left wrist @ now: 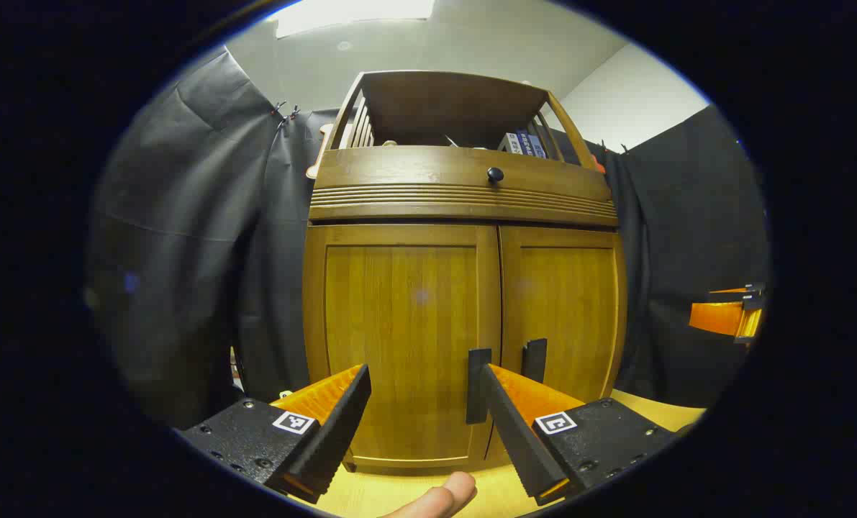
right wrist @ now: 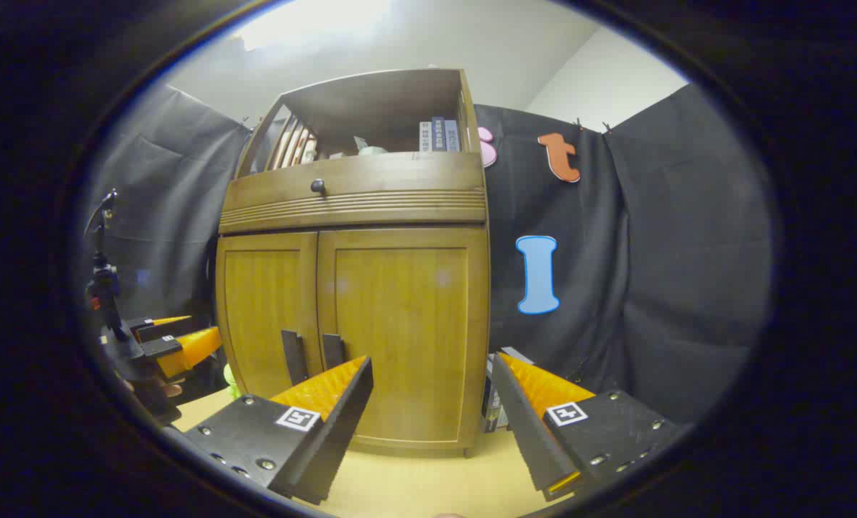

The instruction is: Open the right door of the double-door shoe cabinet with the right hand, and open the left door with the left hand.

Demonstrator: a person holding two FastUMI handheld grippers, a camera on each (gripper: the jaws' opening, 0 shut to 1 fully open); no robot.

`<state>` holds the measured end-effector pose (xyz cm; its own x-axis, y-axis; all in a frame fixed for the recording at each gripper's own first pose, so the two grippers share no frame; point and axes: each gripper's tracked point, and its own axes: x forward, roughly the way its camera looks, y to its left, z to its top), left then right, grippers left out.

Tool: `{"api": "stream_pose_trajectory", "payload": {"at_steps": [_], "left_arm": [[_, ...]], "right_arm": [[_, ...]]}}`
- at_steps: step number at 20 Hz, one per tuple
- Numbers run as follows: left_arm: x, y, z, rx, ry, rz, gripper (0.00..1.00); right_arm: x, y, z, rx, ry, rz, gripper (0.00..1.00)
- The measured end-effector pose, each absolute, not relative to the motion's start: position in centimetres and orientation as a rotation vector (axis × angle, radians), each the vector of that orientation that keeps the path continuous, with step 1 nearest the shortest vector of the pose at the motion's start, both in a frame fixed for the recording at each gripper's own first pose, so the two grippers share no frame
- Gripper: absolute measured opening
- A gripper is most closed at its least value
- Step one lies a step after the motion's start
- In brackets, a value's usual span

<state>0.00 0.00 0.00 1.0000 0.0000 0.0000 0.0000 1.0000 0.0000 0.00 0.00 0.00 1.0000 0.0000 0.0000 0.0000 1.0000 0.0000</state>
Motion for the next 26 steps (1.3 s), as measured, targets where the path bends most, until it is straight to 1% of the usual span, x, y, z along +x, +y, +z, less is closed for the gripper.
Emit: {"api": "stream_pose_trajectory", "payload": {"at_steps": [1, 2, 4, 5, 6, 7, 8, 9, 10, 11, 14, 15, 16, 17, 21, 22, 24, 26], "left_arm": [[0.0, 0.1, 0.1, 0.001, 0.000, 0.000, 0.92], [-0.1, 0.1, 0.0, 0.001, 0.001, -0.002, 0.92], [-0.1, 0.1, 0.2, 0.000, -0.002, -0.008, 0.92], [-0.1, 0.1, 0.3, 0.000, -0.005, -0.013, 0.92], [-0.2, 0.1, 0.3, -0.002, -0.006, -0.020, 0.92], [-0.3, 0.0, 0.5, -0.004, -0.010, -0.028, 0.92], [-0.4, 0.1, 0.5, -0.006, -0.012, -0.031, 0.92], [-0.4, 0.2, 0.6, -0.009, -0.012, -0.031, 0.92], [-0.4, 0.3, 0.6, -0.013, -0.011, -0.032, 0.95], [-0.3, 0.3, 0.6, -0.014, -0.009, -0.039, 0.92], [-0.2, -0.3, 0.1, -0.015, 0.005, -0.059, 0.92], [-0.1, -0.3, 0.0, -0.015, 0.011, -0.057, 0.96], [0.1, -0.3, -0.3, -0.014, 0.020, -0.056, 0.92], [0.2, -0.4, -0.5, -0.015, 0.026, -0.058, 0.92], [0.7, 0.2, -0.5, -0.010, 0.024, -0.050, 0.92], [0.7, 0.6, -0.5, -0.010, 0.021, -0.044, 0.92], [0.8, 1.3, -0.3, -0.015, 0.017, -0.037, 0.92], [0.8, 2.0, -0.1, -0.033, 0.016, -0.046, 0.92]], "right_arm": [[-0.1, 0.0, 0.3, -0.002, -0.002, -0.004, 0.94], [-0.4, -0.1, 0.6, -0.001, -0.007, -0.008, 0.99], [-0.6, -0.3, 1.1, 0.006, -0.013, -0.021, 0.99], [-0.7, -0.5, 1.3, 0.008, -0.012, -0.033, 0.94], [-0.7, -0.7, 1.4, 0.013, -0.013, -0.041, 0.99], [-0.6, -0.6, 1.7, 0.019, -0.012, -0.039, 0.94], [-0.5, -0.7, 1.4, 0.023, -0.004, -0.037, 0.99], [-0.3, -0.8, 1.4, 0.026, 0.005, -0.036, 0.99], [-0.1, -0.8, 1.3, 0.025, 0.010, -0.032, 0.99], [0.1, -0.6, 1.3, 0.023, 0.014, -0.031, 0.99], [0.6, 0.1, 1.0, 0.031, 0.024, -0.015, 0.99], [0.8, 0.5, 1.1, 0.035, 0.025, -0.008, 0.99], [0.9, 0.6, 1.2, 0.033, 0.023, -0.007, 0.94], [1.1, 0.8, 1.3, 0.029, 0.022, -0.008, 0.99], [3.6, 2.1, 1.0, 0.049, 0.038, 0.014, 1.00], [4.4, 2.6, 1.1, 0.058, 0.040, 0.023, 0.98], [6.0, 3.7, 0.6, 0.060, 0.055, 0.042, 0.98], [7.7, 4.8, -0.1, 0.065, 0.076, 0.053, 1.00]]}}
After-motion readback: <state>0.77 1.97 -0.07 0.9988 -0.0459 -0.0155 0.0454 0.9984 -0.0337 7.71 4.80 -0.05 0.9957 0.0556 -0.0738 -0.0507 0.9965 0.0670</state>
